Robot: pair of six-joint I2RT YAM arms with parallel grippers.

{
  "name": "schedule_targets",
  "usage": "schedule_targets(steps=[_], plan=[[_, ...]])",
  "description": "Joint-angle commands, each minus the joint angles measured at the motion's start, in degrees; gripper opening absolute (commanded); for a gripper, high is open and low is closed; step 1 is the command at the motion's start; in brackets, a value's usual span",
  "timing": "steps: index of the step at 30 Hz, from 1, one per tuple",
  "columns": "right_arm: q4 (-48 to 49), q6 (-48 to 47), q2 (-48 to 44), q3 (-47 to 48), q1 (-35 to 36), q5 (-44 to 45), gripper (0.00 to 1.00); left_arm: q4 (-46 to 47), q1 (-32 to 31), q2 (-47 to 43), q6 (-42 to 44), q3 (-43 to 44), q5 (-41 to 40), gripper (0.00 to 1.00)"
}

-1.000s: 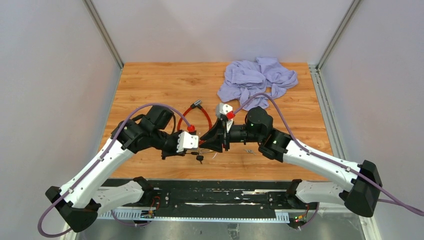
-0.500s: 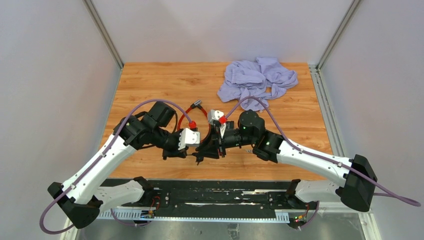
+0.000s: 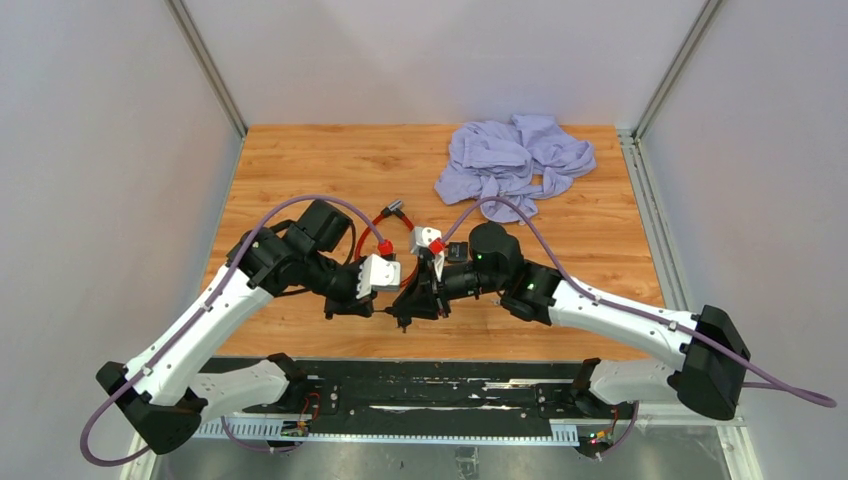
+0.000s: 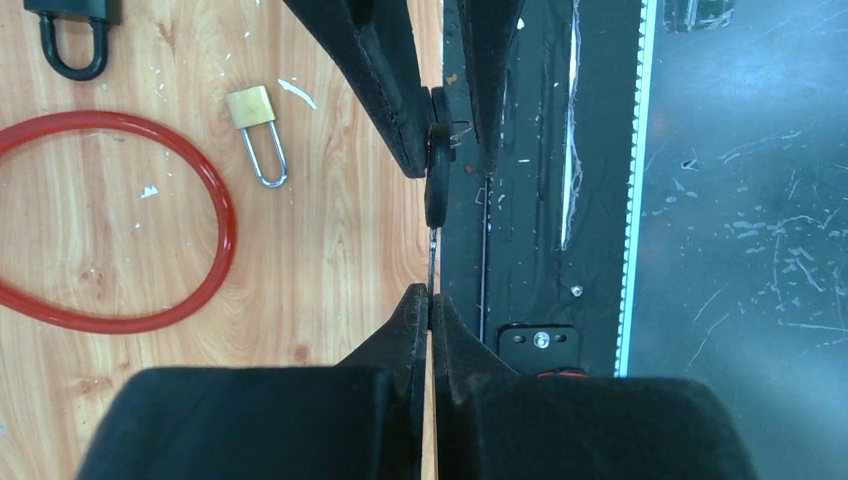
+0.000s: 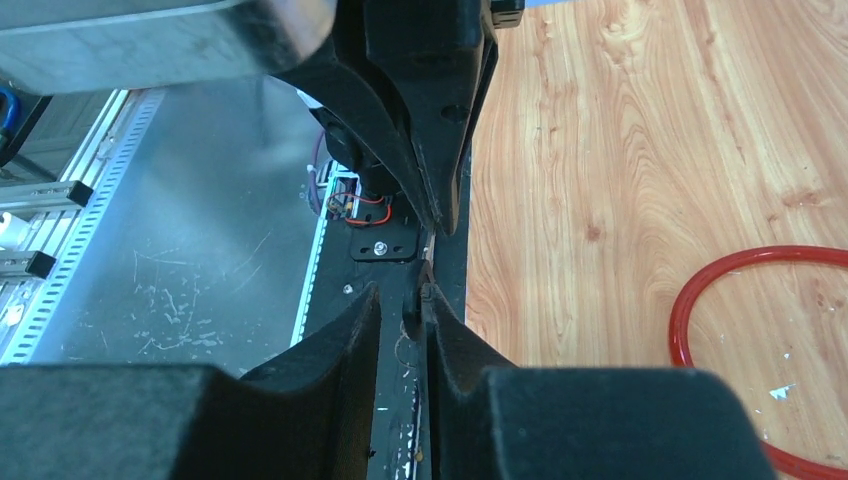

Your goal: Unlock with the key

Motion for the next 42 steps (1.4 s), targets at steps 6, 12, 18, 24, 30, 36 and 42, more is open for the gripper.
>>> schedule_targets(steps=[6, 12, 18, 24, 30, 36, 42], plan=[[-1.8, -1.7, 1.5, 1.5, 1.7, 0.8, 0.2, -0.7, -0.4, 1.1, -0.4, 2.0, 1.2, 0.0], [-2.2, -0.7, 3.3, 2.2, 1.8, 0.8, 0.19, -0.7, -0.4, 1.3, -0.8, 2.8, 1.5, 0.0], [-1.0, 0.1, 4.3, 2.2, 2.0, 1.5, 0.02, -0.7, -0.3, 1.6, -0.9, 2.6, 1.6, 0.0], [-4.5, 0.8, 2.5, 3.0, 1.9, 7.0, 0.01, 1.5, -0.3, 0.4, -1.6, 2.2, -0.1, 0.05], [-5.2, 5.1, -2.2, 1.2, 0.1, 8.3, 0.01, 7.4, -0.3, -4.6, -4.0, 0.6, -2.4, 0.71], [-2.6, 9.5, -5.0, 0.2, -1.2, 0.9, 0.0, 15.1, -0.3, -9.7, -12.8, -1.9, -0.2, 0.81], [-2.4, 10.9, -6.1, 1.0, -2.0, -2.8, 0.01, 16.8, -0.3, -10.5, -18.5, -1.9, 7.9, 0.75]])
